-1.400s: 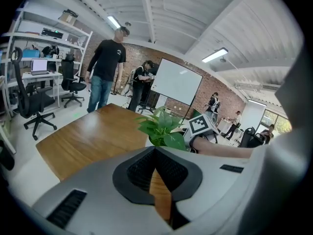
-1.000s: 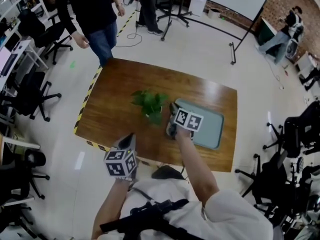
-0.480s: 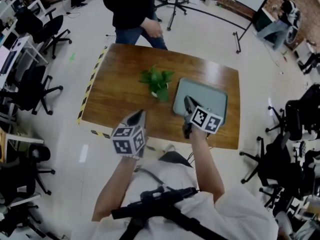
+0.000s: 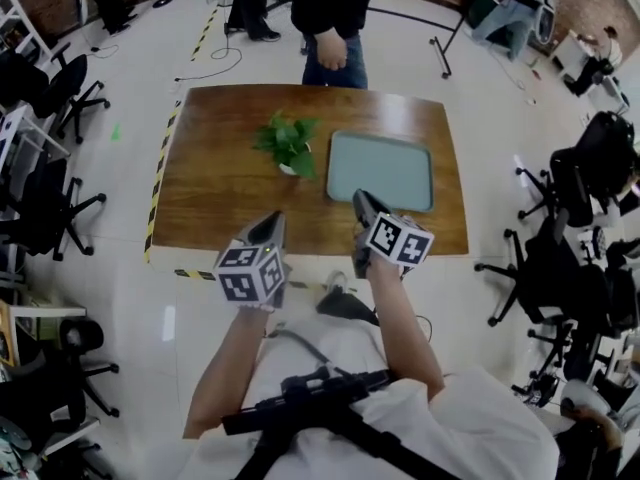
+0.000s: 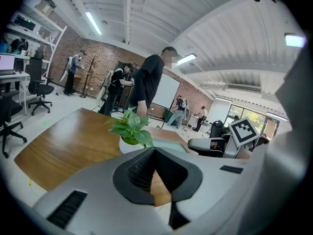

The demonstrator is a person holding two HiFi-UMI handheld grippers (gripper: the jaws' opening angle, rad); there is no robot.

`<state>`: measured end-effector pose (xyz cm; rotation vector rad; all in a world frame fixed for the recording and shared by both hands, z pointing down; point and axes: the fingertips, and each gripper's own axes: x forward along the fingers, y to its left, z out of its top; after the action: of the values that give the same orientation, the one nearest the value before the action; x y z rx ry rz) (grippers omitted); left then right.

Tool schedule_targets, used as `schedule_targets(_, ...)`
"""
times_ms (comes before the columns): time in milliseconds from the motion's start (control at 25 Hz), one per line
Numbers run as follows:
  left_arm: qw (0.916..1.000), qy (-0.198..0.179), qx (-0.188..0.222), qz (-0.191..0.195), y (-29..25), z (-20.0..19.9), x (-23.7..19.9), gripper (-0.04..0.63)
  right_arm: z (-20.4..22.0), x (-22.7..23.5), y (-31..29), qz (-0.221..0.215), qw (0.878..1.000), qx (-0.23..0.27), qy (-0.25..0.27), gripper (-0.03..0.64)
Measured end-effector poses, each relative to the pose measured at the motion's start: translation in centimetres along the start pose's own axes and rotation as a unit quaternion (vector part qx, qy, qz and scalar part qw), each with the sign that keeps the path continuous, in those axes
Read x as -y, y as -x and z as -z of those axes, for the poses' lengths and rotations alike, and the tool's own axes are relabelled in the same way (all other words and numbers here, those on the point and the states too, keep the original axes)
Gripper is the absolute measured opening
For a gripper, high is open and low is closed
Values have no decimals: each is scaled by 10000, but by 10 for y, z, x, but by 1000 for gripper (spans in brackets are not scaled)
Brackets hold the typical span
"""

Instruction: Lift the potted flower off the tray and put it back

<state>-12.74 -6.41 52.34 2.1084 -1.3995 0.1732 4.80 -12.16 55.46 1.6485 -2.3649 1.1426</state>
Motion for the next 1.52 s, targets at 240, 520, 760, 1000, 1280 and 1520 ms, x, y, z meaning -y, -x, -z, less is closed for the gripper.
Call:
schedule_targets(240, 9999, -50, -73, 49, -2, 8, 11, 0, 3, 9, 12, 50, 9998, 91, -156, 81)
schedule_targets(520, 9999, 11, -105, -47, -14, 5, 11, 0, -7, 12, -7, -122, 9998, 35, -146, 83)
schedule_targets(760, 9997, 78, -72, -242, -29, -7, 7, 0, -27, 18, -46, -398, 9989, -174, -173, 156)
schedule_targets(1000, 9989, 136, -18, -442, -48, -18, 4, 0, -32, 16, -95, -651, 9961, -594, -20, 156)
schedule_targets(1280, 9970, 288, 55, -709, -68, -31, -6, 0, -25, 8, -156, -971, 9863, -1261, 433, 155)
schedule_targets(1520, 9949, 368, -19, -936, -79, -29, -12, 0, -9, 10, -200, -1122, 9758, -1778, 601, 155)
